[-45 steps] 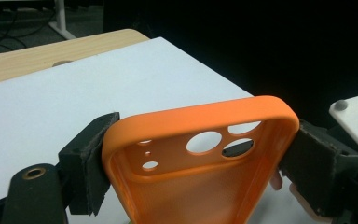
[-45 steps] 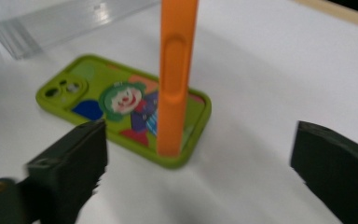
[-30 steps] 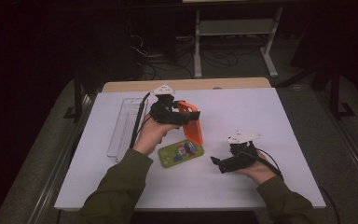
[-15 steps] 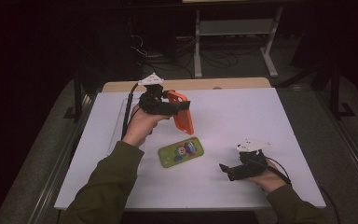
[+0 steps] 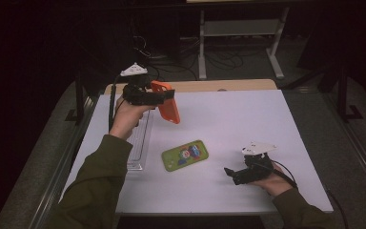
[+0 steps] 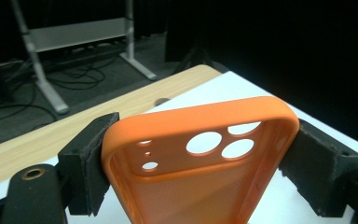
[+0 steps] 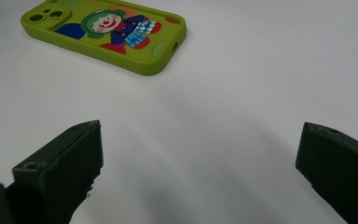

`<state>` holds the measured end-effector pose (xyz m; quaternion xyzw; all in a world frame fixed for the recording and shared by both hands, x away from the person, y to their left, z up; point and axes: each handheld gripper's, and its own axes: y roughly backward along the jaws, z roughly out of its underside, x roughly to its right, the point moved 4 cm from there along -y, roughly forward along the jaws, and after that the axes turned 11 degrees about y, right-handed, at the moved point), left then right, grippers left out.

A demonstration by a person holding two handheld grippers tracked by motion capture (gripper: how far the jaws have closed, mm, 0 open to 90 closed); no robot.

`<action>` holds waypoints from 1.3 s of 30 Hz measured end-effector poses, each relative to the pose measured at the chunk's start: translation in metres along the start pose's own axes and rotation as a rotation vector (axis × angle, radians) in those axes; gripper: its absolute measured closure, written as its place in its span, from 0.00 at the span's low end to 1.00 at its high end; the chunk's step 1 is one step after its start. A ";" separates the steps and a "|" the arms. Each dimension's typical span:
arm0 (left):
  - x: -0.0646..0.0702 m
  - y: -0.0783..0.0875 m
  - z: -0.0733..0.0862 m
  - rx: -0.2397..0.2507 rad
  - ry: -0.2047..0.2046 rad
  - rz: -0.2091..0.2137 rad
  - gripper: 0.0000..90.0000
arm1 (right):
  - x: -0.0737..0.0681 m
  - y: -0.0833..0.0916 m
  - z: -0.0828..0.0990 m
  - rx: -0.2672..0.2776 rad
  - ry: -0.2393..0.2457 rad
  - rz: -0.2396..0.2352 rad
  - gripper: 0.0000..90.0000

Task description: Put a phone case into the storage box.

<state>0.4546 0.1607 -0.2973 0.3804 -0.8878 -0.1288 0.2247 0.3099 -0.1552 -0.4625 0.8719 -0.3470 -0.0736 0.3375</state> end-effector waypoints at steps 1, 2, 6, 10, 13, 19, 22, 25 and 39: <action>-0.004 0.001 -0.001 0.007 0.005 -0.010 0.19 | 0.000 0.000 0.000 0.001 -0.002 0.001 0.00; -0.006 0.002 -0.002 0.010 0.009 -0.019 0.19 | 0.000 0.000 0.000 0.001 -0.003 0.001 0.00; -0.022 0.007 -0.005 0.018 0.018 -0.071 0.19 | 0.000 0.000 0.000 0.001 -0.003 0.002 0.00; -0.037 0.013 -0.008 0.030 0.033 -0.119 0.19 | 0.001 0.000 0.000 0.001 -0.004 0.004 0.00; -0.045 0.016 -0.011 0.043 0.031 -0.154 0.19 | 0.002 0.000 0.000 -0.001 0.003 0.004 0.00; -0.062 0.020 -0.017 0.068 0.037 -0.224 0.19 | 0.002 0.000 -0.001 0.003 0.005 0.006 0.00; -0.069 0.019 -0.016 0.071 0.043 -0.256 0.19 | 0.002 0.001 -0.001 0.004 -0.004 0.003 0.00; -0.077 0.017 -0.014 0.058 0.040 -0.297 0.19 | 0.002 0.001 -0.001 0.006 -0.003 0.003 0.00; -0.107 0.000 -0.004 0.031 0.100 -0.440 0.19 | 0.002 0.002 -0.002 0.018 -0.012 0.001 0.00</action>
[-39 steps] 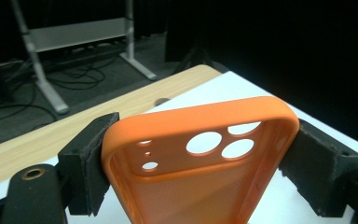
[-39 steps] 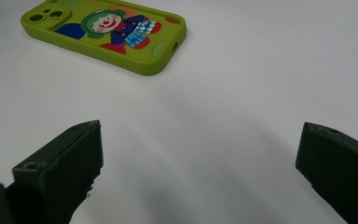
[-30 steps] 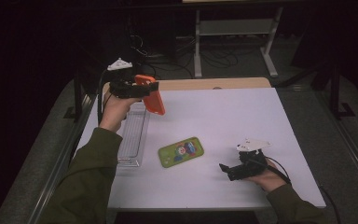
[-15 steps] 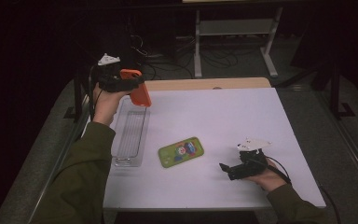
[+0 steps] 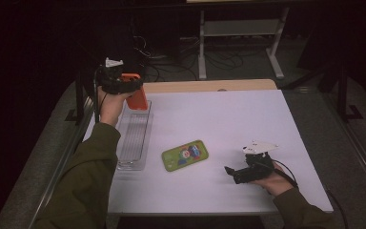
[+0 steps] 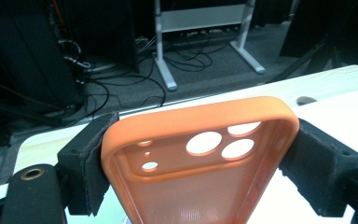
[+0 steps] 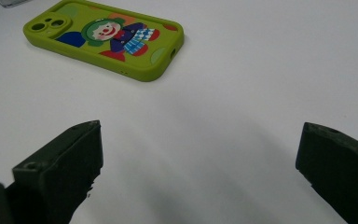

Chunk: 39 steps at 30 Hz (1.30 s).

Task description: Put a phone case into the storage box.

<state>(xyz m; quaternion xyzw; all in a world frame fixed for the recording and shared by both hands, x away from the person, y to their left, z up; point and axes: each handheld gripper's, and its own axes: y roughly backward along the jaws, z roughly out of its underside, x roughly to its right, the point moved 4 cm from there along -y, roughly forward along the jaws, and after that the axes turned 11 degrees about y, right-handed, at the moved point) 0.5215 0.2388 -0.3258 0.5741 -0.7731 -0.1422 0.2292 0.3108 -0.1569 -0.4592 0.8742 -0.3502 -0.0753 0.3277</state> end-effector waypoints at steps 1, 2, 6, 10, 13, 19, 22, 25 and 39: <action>-0.001 -0.002 0.001 -0.007 -0.003 -0.008 0.19 | 0.000 0.000 0.000 0.001 0.000 0.000 0.00; -0.002 -0.004 0.003 -0.010 -0.001 -0.014 0.19 | 0.000 0.000 0.000 0.002 0.002 0.001 0.00; -0.005 -0.013 0.008 -0.038 0.003 -0.041 0.19 | 0.000 0.001 -0.001 0.005 -0.003 -0.002 0.00; -0.007 -0.020 0.014 -0.029 0.004 -0.075 0.18 | 0.000 0.001 0.000 0.005 0.008 -0.001 0.00; -0.007 -0.026 0.020 -0.040 -0.019 -0.086 0.18 | 0.001 0.002 0.000 0.005 0.010 -0.001 0.00; -0.008 -0.033 0.027 -0.056 -0.020 -0.092 0.18 | 0.000 0.002 0.000 0.003 0.002 -0.003 0.00; -0.008 -0.037 0.030 -0.062 -0.008 -0.090 0.18 | 0.001 0.002 0.000 0.005 0.005 -0.003 0.00; -0.009 -0.040 0.031 -0.069 -0.002 -0.084 0.18 | 0.001 0.002 -0.001 0.009 -0.001 -0.001 0.00; -0.008 -0.048 0.035 -0.072 -0.014 -0.096 0.17 | 0.002 0.003 0.000 0.007 0.006 0.000 0.00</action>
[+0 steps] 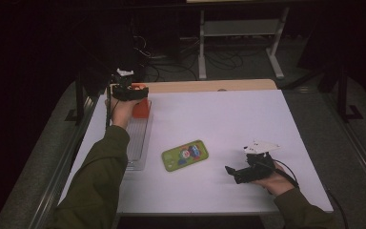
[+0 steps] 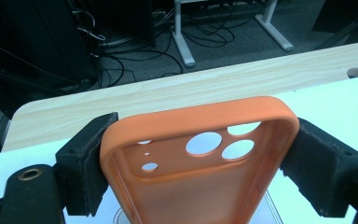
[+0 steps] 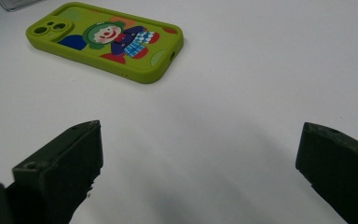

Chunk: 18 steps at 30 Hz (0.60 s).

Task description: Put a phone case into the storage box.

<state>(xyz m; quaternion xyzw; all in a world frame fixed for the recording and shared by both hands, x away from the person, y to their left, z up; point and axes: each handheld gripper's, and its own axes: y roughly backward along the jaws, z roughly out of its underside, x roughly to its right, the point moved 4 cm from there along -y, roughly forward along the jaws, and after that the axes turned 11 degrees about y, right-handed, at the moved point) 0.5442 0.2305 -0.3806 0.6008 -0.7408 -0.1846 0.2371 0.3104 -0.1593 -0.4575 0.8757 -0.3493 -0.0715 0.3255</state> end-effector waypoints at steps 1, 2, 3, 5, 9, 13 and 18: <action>0.000 0.000 0.000 0.000 0.000 -0.002 0.17 | 0.000 0.000 0.000 0.000 0.000 0.000 0.00; -0.001 0.000 0.000 -0.001 -0.001 -0.006 0.17 | 0.000 0.000 0.000 0.000 0.000 0.000 0.00; -0.001 -0.001 -0.001 0.001 0.006 -0.006 0.17 | 0.000 0.000 0.000 0.000 0.000 0.000 0.00; -0.001 -0.002 -0.001 0.005 0.004 -0.012 0.17 | 0.000 0.000 0.000 -0.001 0.002 0.000 0.00; -0.003 -0.005 0.000 0.004 0.000 -0.014 0.16 | -0.001 0.000 0.000 -0.002 0.002 -0.002 0.00; -0.002 -0.007 0.000 0.003 0.014 -0.004 0.12 | -0.001 0.000 0.000 -0.004 0.000 -0.002 0.00; -0.004 -0.005 -0.001 0.015 0.029 0.003 0.03 | 0.000 0.000 0.000 -0.003 0.005 0.000 0.00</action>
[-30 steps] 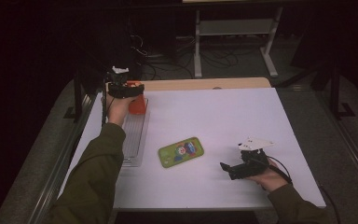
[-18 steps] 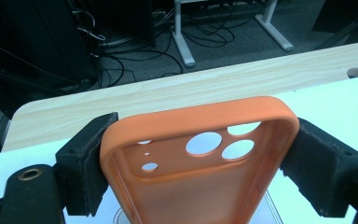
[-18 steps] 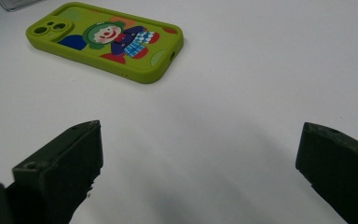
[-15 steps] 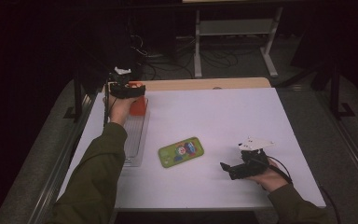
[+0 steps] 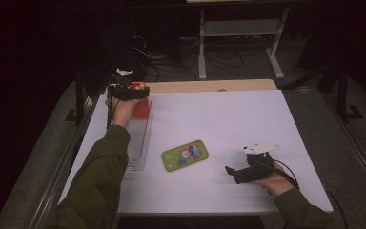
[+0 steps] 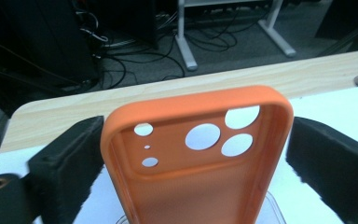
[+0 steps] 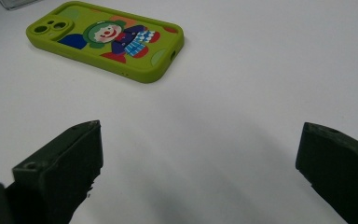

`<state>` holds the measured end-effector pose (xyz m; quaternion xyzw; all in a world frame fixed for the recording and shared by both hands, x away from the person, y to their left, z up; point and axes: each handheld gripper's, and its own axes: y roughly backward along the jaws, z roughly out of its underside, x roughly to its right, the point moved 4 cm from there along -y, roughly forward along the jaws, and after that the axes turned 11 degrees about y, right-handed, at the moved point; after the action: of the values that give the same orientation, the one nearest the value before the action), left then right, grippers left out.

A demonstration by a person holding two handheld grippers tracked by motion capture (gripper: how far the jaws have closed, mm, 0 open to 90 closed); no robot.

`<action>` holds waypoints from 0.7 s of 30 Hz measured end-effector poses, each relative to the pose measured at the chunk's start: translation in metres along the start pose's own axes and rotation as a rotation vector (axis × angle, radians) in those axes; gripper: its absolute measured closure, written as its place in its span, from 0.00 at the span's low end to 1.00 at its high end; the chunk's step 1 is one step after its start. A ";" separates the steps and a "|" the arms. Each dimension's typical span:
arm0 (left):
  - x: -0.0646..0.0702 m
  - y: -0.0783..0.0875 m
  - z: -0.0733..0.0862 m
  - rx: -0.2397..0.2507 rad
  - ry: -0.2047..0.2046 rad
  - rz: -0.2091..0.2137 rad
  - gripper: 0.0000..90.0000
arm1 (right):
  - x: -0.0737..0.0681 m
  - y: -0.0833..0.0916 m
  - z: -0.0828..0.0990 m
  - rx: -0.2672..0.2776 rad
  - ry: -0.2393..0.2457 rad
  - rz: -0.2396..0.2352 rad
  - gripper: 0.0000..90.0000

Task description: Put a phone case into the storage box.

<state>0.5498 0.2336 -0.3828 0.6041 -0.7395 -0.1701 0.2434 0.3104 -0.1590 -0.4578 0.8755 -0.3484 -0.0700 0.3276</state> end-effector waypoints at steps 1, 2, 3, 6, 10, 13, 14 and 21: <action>0.000 0.001 -0.001 0.002 0.000 0.012 0.03 | 0.000 0.000 0.000 0.000 0.000 0.000 0.00; -0.001 0.002 -0.001 -0.001 -0.003 0.014 0.03 | 0.000 0.000 0.000 0.000 0.003 0.001 0.00; -0.001 0.003 -0.001 0.001 -0.002 0.017 0.02 | 0.000 0.000 0.000 0.000 0.003 0.002 0.00; -0.005 0.007 -0.003 -0.008 -0.011 0.031 0.00 | 0.000 0.000 0.000 0.002 0.004 0.004 0.00; -0.010 0.015 -0.005 -0.010 -0.003 0.065 0.00 | 0.000 0.000 0.000 0.001 0.005 0.006 0.00; -0.012 0.021 -0.005 -0.022 -0.015 0.093 0.00 | 0.000 0.000 0.000 -0.002 0.003 0.006 0.00; -0.013 0.023 -0.005 -0.029 -0.024 0.103 0.00 | 0.000 0.000 0.000 -0.004 0.002 0.005 0.00; -0.015 0.042 -0.007 -0.046 -0.071 0.161 0.00 | -0.001 0.000 0.000 -0.006 -0.002 0.005 0.00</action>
<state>0.5221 0.2572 -0.3559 0.5306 -0.7897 -0.1882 0.2436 0.3101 -0.1587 -0.4582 0.8735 -0.3507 -0.0711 0.3302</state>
